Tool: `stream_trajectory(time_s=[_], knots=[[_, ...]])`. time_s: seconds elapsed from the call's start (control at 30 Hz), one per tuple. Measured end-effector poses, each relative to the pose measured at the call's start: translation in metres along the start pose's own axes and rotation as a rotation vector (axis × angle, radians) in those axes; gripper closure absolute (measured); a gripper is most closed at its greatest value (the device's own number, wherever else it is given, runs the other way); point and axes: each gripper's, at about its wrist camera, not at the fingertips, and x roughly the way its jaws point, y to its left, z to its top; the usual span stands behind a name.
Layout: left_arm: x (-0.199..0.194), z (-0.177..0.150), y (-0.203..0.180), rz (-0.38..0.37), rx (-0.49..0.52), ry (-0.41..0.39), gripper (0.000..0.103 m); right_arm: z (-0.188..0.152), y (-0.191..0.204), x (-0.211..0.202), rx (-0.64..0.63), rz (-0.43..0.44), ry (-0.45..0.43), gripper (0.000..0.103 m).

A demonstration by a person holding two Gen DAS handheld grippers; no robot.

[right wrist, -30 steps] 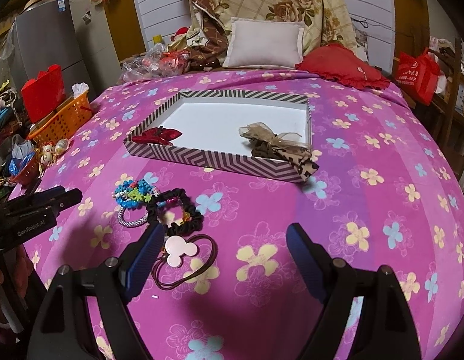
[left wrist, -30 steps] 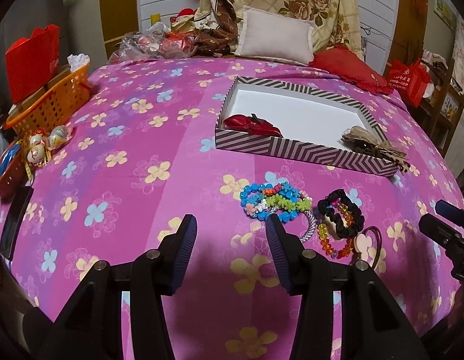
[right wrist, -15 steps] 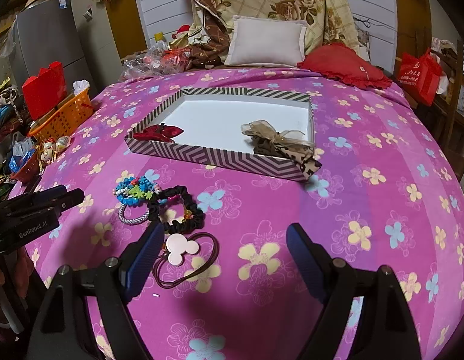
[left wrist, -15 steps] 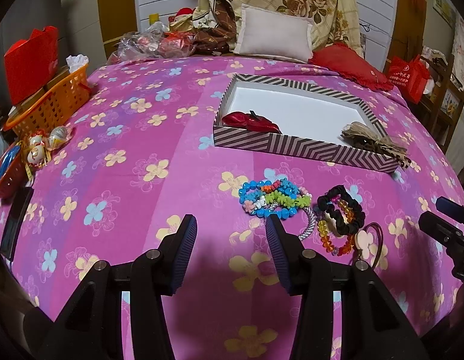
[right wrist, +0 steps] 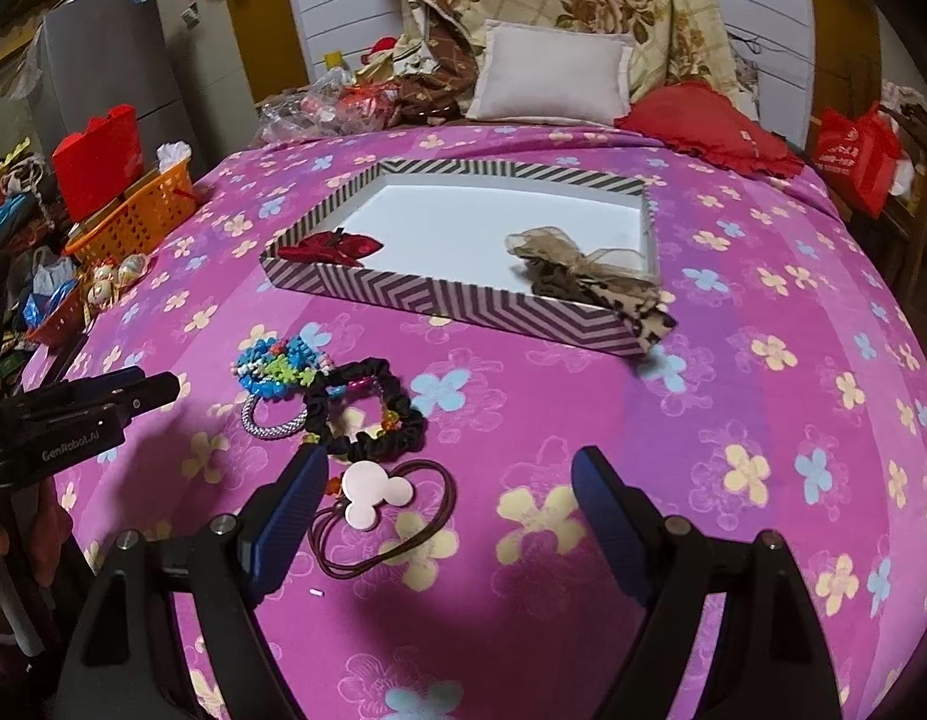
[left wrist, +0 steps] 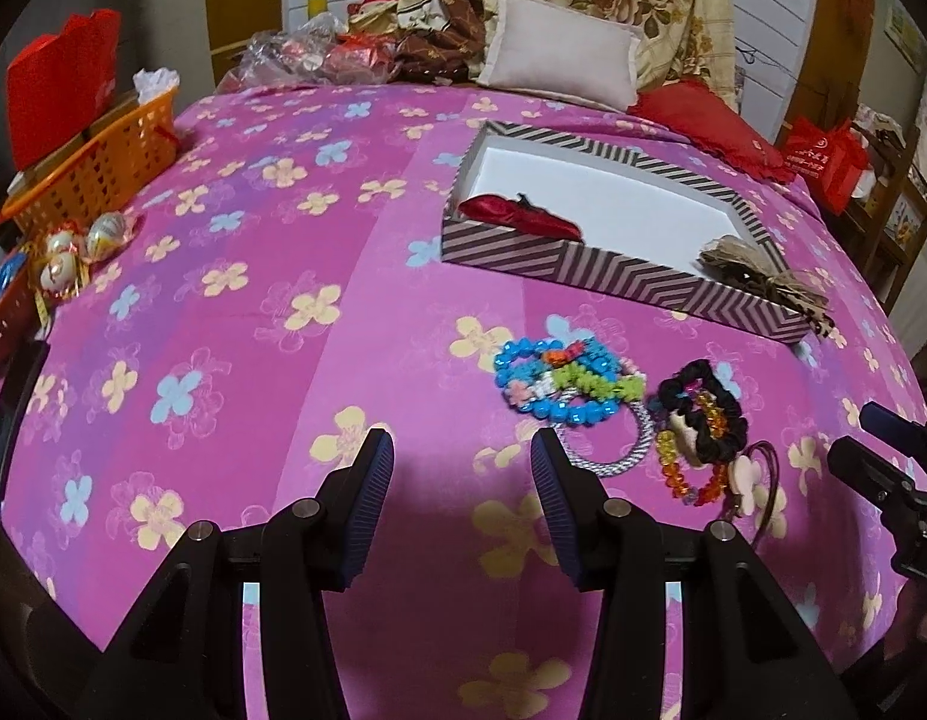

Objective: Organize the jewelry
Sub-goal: 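Withdraw both tools and move them toward the beaded bracelets and black scrunchie, then grasp the blue beaded bracelet with the left tool while the right tool grasps the black scrunchie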

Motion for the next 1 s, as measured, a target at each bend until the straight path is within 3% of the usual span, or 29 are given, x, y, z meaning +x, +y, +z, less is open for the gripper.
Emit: stream_trajectory(time_s=[0.13, 0.6, 0.87, 1.0], knots=[[0.005, 0.0, 0.006, -0.005, -0.011, 0.012, 0.081, 0.006, 0.006, 0.009, -0.031, 0.014, 0.001, 0.031], [0.022, 0.011, 0.012, -0.07, -0.043, 0.06, 0.081, 0.02, 0.019, 0.049, -0.117, 0.086, 0.055, 0.052], [0.027, 0.014, 0.014, -0.094, -0.041, 0.071, 0.081, 0.021, 0.022, 0.065, -0.134, 0.106, 0.082, 0.055], [0.033, 0.017, 0.015, -0.168, -0.077, 0.102, 0.081, 0.022, 0.023, 0.069, -0.144, 0.106, 0.091, 0.055]])
